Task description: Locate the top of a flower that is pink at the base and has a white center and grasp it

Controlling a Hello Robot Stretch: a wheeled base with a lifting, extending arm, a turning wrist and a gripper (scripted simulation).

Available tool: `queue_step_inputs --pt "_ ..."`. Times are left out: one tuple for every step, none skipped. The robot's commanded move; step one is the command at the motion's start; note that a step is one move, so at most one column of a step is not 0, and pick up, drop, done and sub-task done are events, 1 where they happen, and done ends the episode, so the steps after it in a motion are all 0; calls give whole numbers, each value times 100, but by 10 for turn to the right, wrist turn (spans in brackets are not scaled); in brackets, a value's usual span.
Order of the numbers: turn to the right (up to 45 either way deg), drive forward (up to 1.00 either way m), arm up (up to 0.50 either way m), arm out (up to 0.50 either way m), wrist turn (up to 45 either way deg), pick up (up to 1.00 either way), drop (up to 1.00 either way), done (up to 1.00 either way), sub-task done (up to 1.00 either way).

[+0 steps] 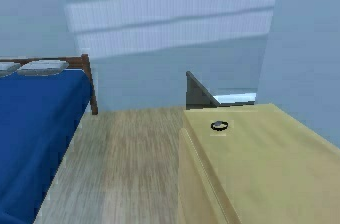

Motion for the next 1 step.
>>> queue_step_inputs --pt "0 0 0 0 450 0 0 0 0"
